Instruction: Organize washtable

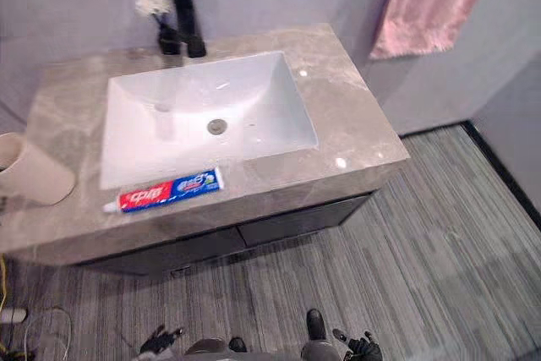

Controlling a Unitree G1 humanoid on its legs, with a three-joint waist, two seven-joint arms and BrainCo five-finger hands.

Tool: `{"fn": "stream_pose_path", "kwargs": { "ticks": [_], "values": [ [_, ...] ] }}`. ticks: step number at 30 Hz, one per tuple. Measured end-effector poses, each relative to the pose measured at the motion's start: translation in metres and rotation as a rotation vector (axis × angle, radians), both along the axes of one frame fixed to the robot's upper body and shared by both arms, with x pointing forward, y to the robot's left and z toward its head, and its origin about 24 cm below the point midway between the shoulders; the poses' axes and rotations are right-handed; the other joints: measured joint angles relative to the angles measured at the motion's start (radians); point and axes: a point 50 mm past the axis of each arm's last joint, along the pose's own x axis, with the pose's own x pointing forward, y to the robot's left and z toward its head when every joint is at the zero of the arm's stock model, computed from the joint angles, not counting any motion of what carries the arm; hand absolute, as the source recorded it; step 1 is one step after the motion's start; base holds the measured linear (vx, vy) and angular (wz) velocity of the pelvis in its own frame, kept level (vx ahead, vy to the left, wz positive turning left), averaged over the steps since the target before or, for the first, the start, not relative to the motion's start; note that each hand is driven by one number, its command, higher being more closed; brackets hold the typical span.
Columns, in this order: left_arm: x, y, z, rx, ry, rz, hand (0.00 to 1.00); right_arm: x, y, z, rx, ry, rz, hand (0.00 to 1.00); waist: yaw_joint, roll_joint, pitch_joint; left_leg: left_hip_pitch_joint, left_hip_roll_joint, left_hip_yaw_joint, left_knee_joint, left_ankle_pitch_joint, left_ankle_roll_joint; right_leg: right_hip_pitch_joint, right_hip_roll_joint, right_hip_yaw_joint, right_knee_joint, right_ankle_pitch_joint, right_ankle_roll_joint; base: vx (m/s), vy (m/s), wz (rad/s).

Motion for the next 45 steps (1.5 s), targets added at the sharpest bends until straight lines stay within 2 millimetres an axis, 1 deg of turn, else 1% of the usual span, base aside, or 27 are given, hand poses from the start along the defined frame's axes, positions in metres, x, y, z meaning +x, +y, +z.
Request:
{"fn": "stream_pose_path", "kwargs": {
  "ticks": [1, 2, 3, 4, 5, 6, 7, 9, 10, 11, 12, 14, 16, 20, 21, 22, 23, 24, 25, 26, 28, 29, 35, 40, 43, 44, 45],
  "values": [
    [0.002, -0.002, 0.000, -0.005, -0.005, -0.006, 0.00, 0.000, -0.001, 0.000, 0.000, -0.003, -0.006, 0.00, -0.003, 0.007, -0.001, 0.011, 0.001, 0.013, 0.006, 0.000, 0.000, -0.004, 0.007, 0.000, 0.019, 0.004, -0.006, 0.22, 0.117, -0.88],
    [0.005, -0.007, 0.000, -0.014, -0.009, -0.028, 0.00, 0.003, 0.000, 0.001, 0.002, -0.014, -0.013, 0.00, -0.013, 0.015, 0.002, 0.005, 0.009, 0.032, 0.098, 0.001, 0.000, -0.006, 0.006, -0.002, 0.059, 0.018, -0.026, 0.20, 0.147, -0.88],
    [0.007, -0.007, 0.001, -0.010, -0.017, -0.049, 0.00, 0.007, 0.003, 0.001, 0.009, -0.030, -0.016, 0.00, -0.016, -0.013, 0.022, -0.051, 0.022, 0.023, 0.241, -0.024, -0.008, -0.007, -0.028, 0.006, 0.105, 0.022, -0.032, 0.17, 0.147, -0.82],
    [0.008, -0.005, 0.001, -0.001, -0.017, -0.055, 0.00, 0.007, 0.004, 0.001, 0.012, -0.029, -0.023, 0.00, -0.017, -0.018, 0.018, -0.044, 0.009, 0.018, 0.143, -0.040, 0.012, -0.008, -0.042, 0.003, 0.114, 0.022, -0.032, 0.16, 0.127, -0.72],
    [0.010, -0.008, 0.001, -0.004, -0.022, -0.062, 0.00, 0.004, 0.004, 0.000, 0.013, -0.023, -0.042, 0.00, -0.023, 0.002, 0.011, 0.004, -0.005, 0.042, -0.057, 0.063, 0.049, -0.011, -0.038, 0.000, 0.136, 0.018, -0.028, 0.14, 0.086, -0.74],
    [0.009, -0.007, 0.001, 0.006, -0.013, -0.078, 0.00, 0.007, 0.002, 0.002, 0.013, -0.036, -0.036, 0.00, -0.017, 0.009, 0.009, 0.022, -0.011, 0.055, -0.075, 0.078, 0.041, -0.038, -0.041, -0.038, 0.148, 0.010, -0.008, 0.12, 0.061, -0.62],
    [0.010, -0.005, 0.002, 0.013, -0.014, -0.087, 0.00, 0.009, 0.003, 0.002, 0.015, -0.042, -0.028, 0.00, -0.020, 0.012, 0.011, 0.021, -0.010, 0.053, -0.075, 0.078, 0.041, -0.038, -0.034, -0.058, 0.135, 0.005, -0.010, 0.09, 0.104, -0.44],
    [0.015, 0.000, 0.004, 0.034, -0.023, -0.123, 0.00, 0.009, 0.009, 0.000, 0.032, -0.035, -0.017, 0.00, -0.020, 0.002, 0.017, 0.014, -0.009, 0.037, -0.083, 0.078, 0.041, -0.017, 0.026, -0.067, -0.018, 0.011, -0.004, 0.07, 0.088, -0.08],
    [0.015, 0.000, 0.004, 0.040, -0.019, -0.135, 0.00, 0.007, 0.012, 0.000, 0.041, -0.032, -0.019, 0.00, -0.021, -0.010, 0.015, 0.014, -0.016, 0.025, -0.086, 0.078, 0.041, 0.005, 0.040, -0.058, -0.060, 0.031, -0.003, 0.09, -0.001, 0.42],
    [0.015, -0.001, 0.004, 0.044, -0.014, -0.156, 0.00, 0.006, 0.017, -0.001, 0.049, -0.027, -0.016, 0.00, -0.044, -0.041, 0.016, 0.020, -0.045, -0.007, -0.086, 0.077, 0.040, 0.032, 0.048, -0.076, -0.082, 0.080, -0.019, 0.11, -0.036, 0.49],
    [0.014, -0.001, 0.003, 0.047, -0.011, -0.155, 0.00, 0.006, 0.016, -0.001, 0.045, -0.023, -0.004, 0.00, -0.040, -0.042, 0.016, 0.027, -0.048, -0.012, -0.086, 0.073, 0.034, 0.044, 0.038, -0.090, -0.085, 0.070, -0.016, 0.15, -0.035, 0.45],
    [0.013, -0.006, 0.002, 0.035, -0.009, -0.154, 0.00, 0.008, 0.017, -0.001, 0.042, -0.028, 0.009, 0.00, -0.040, -0.030, 0.019, 0.053, -0.042, -0.043, -0.085, 0.071, 0.032, 0.079, 0.040, -0.095, -0.086, 0.070, -0.016, 0.13, -0.006, 0.29],
    [0.010, -0.014, 0.000, 0.012, 0.000, -0.153, 0.00, 0.007, 0.008, 0.001, 0.016, -0.027, 0.018, 0.00, -0.041, 0.009, 0.013, 0.062, -0.041, -0.102, -0.084, 0.071, 0.032, 0.110, 0.036, -0.141, -0.086, 0.056, -0.027, 0.18, -0.006, 0.56],
    [0.005, -0.018, -0.002, -0.001, 0.014, -0.150, 0.00, 0.007, 0.004, 0.001, -0.006, -0.017, 0.048, 0.00, -0.039, 0.031, 0.004, 0.050, -0.043, -0.143, -0.033, 0.072, 0.031, 0.146, 0.021, -0.189, -0.092, 0.052, -0.032, 0.14, -0.008, 0.47],
    [0.003, -0.014, -0.002, 0.002, 0.029, -0.149, 0.00, 0.007, 0.007, 0.001, -0.006, -0.012, 0.050, 0.00, -0.033, 0.013, 0.006, 0.010, -0.055, -0.148, 0.065, 0.076, 0.023, 0.167, -0.014, -0.203, -0.092, 0.052, -0.032, 0.16, 0.028, 0.57],
    [0.001, -0.010, -0.003, 0.007, 0.043, -0.142, 0.00, 0.006, 0.011, 0.000, 0.003, -0.007, 0.055, 0.00, -0.034, -0.009, 0.011, 0.001, -0.065, -0.150, 0.036, 0.052, 0.040, 0.184, -0.039, -0.201, -0.092, 0.049, -0.035, 0.12, 0.018, 0.67],
    [-0.005, -0.013, -0.004, 0.001, 0.056, -0.142, 0.00, 0.002, 0.008, -0.001, -0.007, 0.006, 0.054, 0.00, -0.040, 0.016, -0.011, 0.032, -0.049, -0.170, -0.168, 0.137, -0.001, 0.190, -0.028, -0.223, -0.088, 0.044, -0.028, 0.08, 0.006, 0.55],
    [-0.006, -0.018, -0.005, -0.012, 0.058, -0.141, 0.00, 0.003, 0.005, 0.000, -0.018, 0.004, 0.062, 0.00, -0.040, 0.022, -0.018, 0.034, -0.045, -0.176, -0.181, 0.154, 0.026, 0.193, -0.026, -0.233, -0.081, 0.028, -0.012, 0.07, 0.020, 0.44],
    [-0.005, -0.016, -0.004, -0.003, 0.051, -0.135, 0.00, 0.004, 0.007, 0.000, -0.018, 0.006, 0.090, 0.00, -0.019, 0.016, -0.025, 0.038, -0.059, -0.177, -0.182, 0.157, 0.028, 0.189, -0.039, -0.252, -0.059, 0.007, -0.011, 0.07, 0.043, 0.31],
    [-0.004, -0.014, -0.004, 0.000, 0.051, -0.142, 0.00, 0.005, 0.010, 0.000, -0.019, 0.010, 0.125, 0.00, -0.015, 0.005, -0.029, 0.031, -0.066, -0.191, -0.168, 0.157, 0.029, 0.191, -0.047, -0.253, -0.048, 0.001, -0.017, 0.06, 0.044, 0.32],
    [-0.004, -0.013, -0.004, 0.002, 0.055, -0.143, 0.00, 0.005, 0.011, 0.000, -0.018, 0.010, 0.131, 0.00, -0.015, -0.001, -0.032, 0.032, -0.066, -0.204, -0.162, 0.157, 0.029, 0.191, -0.047, -0.253, -0.032, -0.001, -0.020, 0.02, 0.010, 0.23],
    [0.003, -0.005, -0.001, 0.026, 0.027, -0.142, 0.00, 0.008, 0.024, -0.003, 0.092, -0.021, 0.167, 0.00, -0.020, -0.052, 0.012, 0.073, -0.078, -0.239, -0.307, 0.259, 0.020, 0.220, -0.039, -0.291, -0.092, -0.071, -0.019, 0.01, 0.001, 0.05],
    [0.004, -0.005, -0.001, 0.026, 0.027, -0.146, 0.00, 0.007, 0.024, -0.003, 0.093, -0.020, 0.162, 0.00, -0.020, -0.052, 0.012, 0.074, -0.078, -0.241, -0.301, 0.259, 0.020, 0.220, -0.039, -0.292, -0.091, -0.071, -0.019, 0.00, 0.000, 0.00],
    [0.006, -0.008, -0.001, 0.034, 0.026, -0.189, 0.00, 0.005, 0.020, -0.004, 0.102, -0.029, 0.096, 0.00, -0.021, -0.044, 0.018, 0.079, -0.077, -0.264, -0.299, 0.260, 0.020, 0.222, -0.038, -0.313, -0.064, -0.073, -0.020, 0.00, -0.005, 0.13],
    [0.013, -0.012, 0.001, 0.050, 0.012, -0.262, 0.00, 0.006, 0.013, -0.002, 0.097, -0.058, 0.030, 0.00, -0.023, -0.031, 0.042, 0.051, -0.084, -0.330, -0.251, 0.261, 0.020, 0.221, -0.051, -0.381, 0.012, -0.108, -0.039, -0.04, -0.042, 0.86],
    [0.023, -0.014, 0.004, 0.068, -0.013, -0.316, 0.00, 0.001, 0.004, 0.000, 0.083, -0.062, -0.015, 0.00, -0.022, -0.026, 0.065, 0.006, -0.113, -0.443, -0.183, 0.260, 0.020, 0.221, -0.088, -0.473, 0.093, -0.169, -0.046, -0.05, -0.085, 2.33],
    [0.029, -0.017, 0.006, 0.072, -0.039, -0.332, 0.00, 0.000, -0.006, 0.001, 0.065, -0.065, -0.041, 0.00, -0.019, -0.010, 0.087, -0.027, -0.123, -0.505, -0.148, 0.260, 0.019, 0.223, -0.103, -0.514, 0.124, -0.192, -0.041, -0.06, -0.086, 2.35]
  ]
}}
